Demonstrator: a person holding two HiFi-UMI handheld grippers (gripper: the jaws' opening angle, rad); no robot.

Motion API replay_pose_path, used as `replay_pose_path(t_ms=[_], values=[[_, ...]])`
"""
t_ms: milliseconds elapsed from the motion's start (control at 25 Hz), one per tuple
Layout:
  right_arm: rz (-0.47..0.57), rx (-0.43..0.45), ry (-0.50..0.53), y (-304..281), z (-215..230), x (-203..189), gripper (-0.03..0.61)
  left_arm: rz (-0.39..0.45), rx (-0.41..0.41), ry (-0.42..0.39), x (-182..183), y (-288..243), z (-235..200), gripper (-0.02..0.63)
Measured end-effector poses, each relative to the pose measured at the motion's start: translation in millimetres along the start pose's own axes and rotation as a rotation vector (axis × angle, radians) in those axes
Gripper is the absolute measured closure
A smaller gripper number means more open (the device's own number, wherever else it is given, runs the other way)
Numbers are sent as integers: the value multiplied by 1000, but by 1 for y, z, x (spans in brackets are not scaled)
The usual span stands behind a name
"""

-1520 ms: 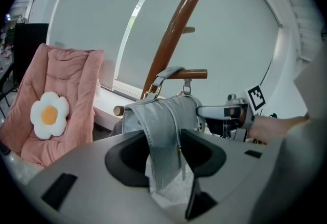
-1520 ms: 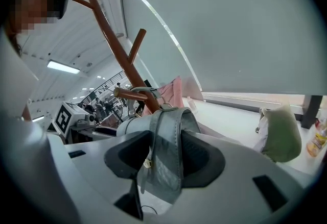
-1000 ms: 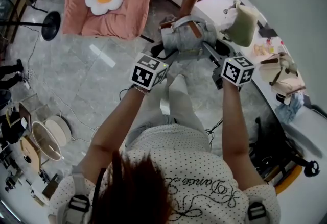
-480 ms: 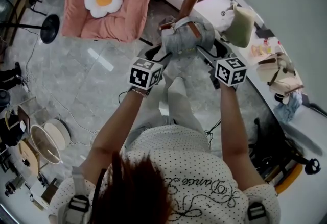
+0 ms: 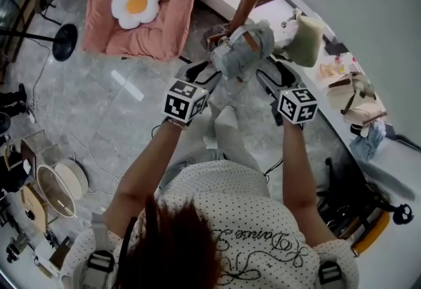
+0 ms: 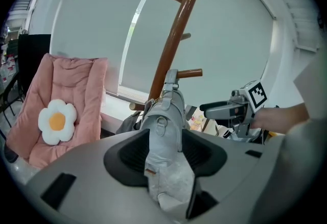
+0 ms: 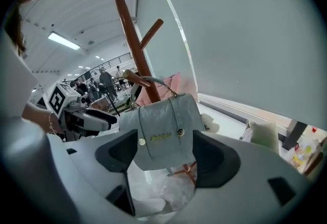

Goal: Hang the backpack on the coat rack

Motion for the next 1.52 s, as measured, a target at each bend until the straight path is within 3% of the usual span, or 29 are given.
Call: replay_pose_path(t_ms=[280,480,640,800,1080,1280,1520], values=[[116,-17,-2,22,-11,27,297,51,-4,-56,22,14,8,445],[293,-61,95,50,-23,63,463,130,10,-122,51,28,9,525],[381,-81,119,74,-34,91,517,206,-18,-183,79,42,18,587],[497,-107,168,106,-49,125,557,283,3,-256,107,60,27,603],[626,-141,220,143,-68,169,566,424,48,-336,158,97,35,607],[703,-175,199,165,-76,187,566,473,134,-348,181,127,36,607],[746,-187,202,181,-83,194,567,526,150,-363,191,149,43,607]])
Point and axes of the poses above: the fingertips, and each gripper's own axes: y backward along the fingers, z to its right, x out of its top, the point moved 6 cm from there along y, backward along the fingers, and after that the axes turned 8 degrees about -x, right-handed, at the moved point
